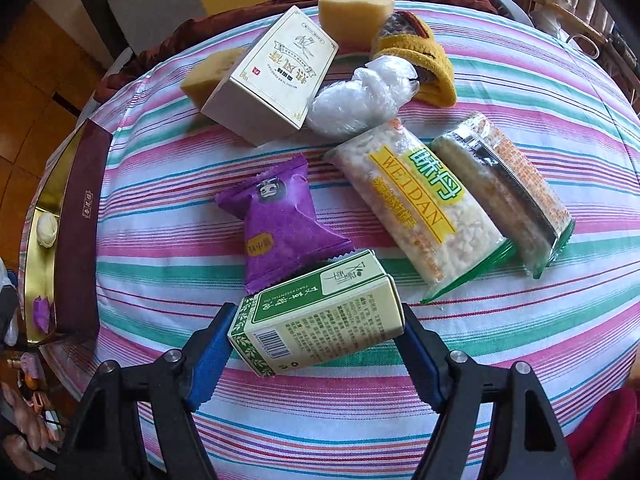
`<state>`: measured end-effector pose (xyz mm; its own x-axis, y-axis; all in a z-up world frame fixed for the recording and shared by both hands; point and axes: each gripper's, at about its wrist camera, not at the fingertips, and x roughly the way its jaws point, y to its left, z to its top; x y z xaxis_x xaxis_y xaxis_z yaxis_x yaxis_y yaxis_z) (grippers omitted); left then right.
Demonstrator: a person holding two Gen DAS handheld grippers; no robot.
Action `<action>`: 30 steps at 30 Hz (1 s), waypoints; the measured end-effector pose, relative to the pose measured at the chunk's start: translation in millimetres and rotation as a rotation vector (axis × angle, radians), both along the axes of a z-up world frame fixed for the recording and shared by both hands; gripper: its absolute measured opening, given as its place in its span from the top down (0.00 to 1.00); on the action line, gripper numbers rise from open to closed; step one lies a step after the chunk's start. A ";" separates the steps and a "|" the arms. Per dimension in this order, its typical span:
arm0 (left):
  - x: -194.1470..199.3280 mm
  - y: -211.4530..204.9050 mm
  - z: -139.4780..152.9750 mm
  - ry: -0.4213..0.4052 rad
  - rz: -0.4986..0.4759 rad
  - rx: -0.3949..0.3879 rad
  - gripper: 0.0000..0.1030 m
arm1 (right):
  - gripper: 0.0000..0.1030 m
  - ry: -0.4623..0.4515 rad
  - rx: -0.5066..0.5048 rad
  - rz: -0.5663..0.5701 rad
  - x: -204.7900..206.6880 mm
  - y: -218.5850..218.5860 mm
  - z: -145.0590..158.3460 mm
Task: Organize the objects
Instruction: 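Place the plastic-wrapped ball in the gold tray and open the left gripper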
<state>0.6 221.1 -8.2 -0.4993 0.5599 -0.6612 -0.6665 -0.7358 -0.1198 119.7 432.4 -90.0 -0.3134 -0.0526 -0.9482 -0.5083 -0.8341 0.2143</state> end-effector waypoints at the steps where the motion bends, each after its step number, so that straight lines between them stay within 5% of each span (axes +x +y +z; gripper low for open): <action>1: -5.1 -8.9 1.9 0.002 0.020 0.004 0.64 | 0.24 -0.006 0.006 0.004 -3.3 -1.1 -1.5; 9: -63.6 -102.2 1.5 -0.020 0.242 0.000 0.64 | 0.25 -0.059 0.093 0.049 -12.5 -13.5 -5.1; 14: -104.4 -150.9 -20.8 -0.116 0.349 -0.027 0.64 | 0.25 -0.062 0.101 0.053 -12.9 -12.9 -5.0; 30: -152.3 -161.5 -59.1 -0.171 0.415 -0.142 0.56 | 0.24 -0.063 0.103 0.054 -14.1 -10.2 -5.8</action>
